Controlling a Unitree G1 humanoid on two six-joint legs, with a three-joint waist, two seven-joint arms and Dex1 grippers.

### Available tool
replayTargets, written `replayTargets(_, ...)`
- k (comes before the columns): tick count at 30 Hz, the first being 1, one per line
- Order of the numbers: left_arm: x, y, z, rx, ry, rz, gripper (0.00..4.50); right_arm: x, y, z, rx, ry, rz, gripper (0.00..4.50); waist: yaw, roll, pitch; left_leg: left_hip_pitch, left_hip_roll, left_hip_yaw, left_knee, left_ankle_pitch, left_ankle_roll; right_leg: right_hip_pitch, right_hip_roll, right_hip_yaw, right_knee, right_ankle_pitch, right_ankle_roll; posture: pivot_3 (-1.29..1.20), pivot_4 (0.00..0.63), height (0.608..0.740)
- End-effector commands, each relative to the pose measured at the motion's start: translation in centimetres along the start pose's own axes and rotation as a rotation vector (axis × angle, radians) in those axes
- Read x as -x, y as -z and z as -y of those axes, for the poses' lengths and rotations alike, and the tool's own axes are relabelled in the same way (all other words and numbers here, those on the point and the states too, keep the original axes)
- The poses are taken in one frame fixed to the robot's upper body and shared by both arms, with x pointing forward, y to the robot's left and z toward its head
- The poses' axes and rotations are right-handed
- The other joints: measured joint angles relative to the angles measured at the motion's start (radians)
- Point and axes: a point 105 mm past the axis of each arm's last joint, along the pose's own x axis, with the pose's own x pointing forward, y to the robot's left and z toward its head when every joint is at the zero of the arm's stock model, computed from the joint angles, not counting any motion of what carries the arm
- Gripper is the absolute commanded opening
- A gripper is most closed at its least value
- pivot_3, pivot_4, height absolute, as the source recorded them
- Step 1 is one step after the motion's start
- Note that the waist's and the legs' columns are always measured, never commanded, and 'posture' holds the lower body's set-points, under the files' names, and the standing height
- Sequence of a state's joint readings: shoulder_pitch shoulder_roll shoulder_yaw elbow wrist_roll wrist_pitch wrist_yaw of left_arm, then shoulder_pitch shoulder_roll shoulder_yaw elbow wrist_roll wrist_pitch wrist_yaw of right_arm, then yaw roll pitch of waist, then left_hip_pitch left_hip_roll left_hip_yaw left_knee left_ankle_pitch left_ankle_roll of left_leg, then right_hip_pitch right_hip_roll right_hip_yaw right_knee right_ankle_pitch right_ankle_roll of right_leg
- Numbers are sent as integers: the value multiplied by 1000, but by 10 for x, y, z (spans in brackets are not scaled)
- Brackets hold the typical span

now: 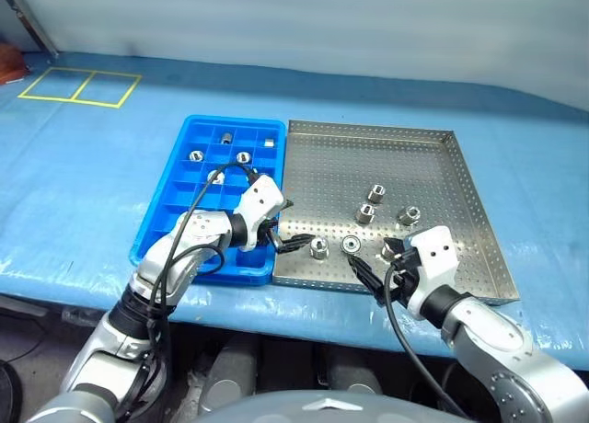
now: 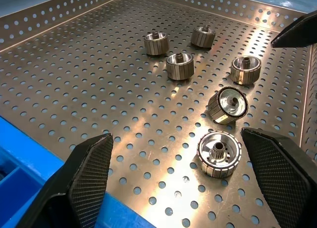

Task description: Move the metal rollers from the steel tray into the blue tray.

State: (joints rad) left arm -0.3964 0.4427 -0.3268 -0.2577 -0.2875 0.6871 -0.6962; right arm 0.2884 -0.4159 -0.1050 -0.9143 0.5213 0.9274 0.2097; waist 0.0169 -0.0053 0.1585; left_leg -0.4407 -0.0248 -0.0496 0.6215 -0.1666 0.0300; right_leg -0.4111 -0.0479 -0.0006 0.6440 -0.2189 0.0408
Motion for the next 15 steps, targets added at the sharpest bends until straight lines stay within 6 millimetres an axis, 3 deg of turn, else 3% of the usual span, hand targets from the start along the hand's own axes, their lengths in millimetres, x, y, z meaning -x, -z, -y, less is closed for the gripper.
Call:
replayTargets(1,3,-17,-1,-42,-29,58,4500,2,-10,0,35,14,36,4494,1,0,0,0,0,0,0,0,0,0,0,0,0,0,0,50,150,740)
replayTargets(6,2,-17,-2,-13,-44,49,4500,2,-9,3,46,49,24,4494,1,0,0,0,0,0,0,0,0,0,0,0,0,0,0,39,150,740)
replayTargets(10,4,-14,-6,-144,-118,-22,4500,2,-8,4,48,48,13,4494,-1,0,0,0,0,0,0,0,0,0,1,0,0,0,0,40,150,740)
replayTargets(15,4,-16,-10,-48,-121,13,4500,2,-5,9,59,78,-3,4494,2,0,0,-1,0,0,1,0,0,0,0,0,0,0,0,39,150,740)
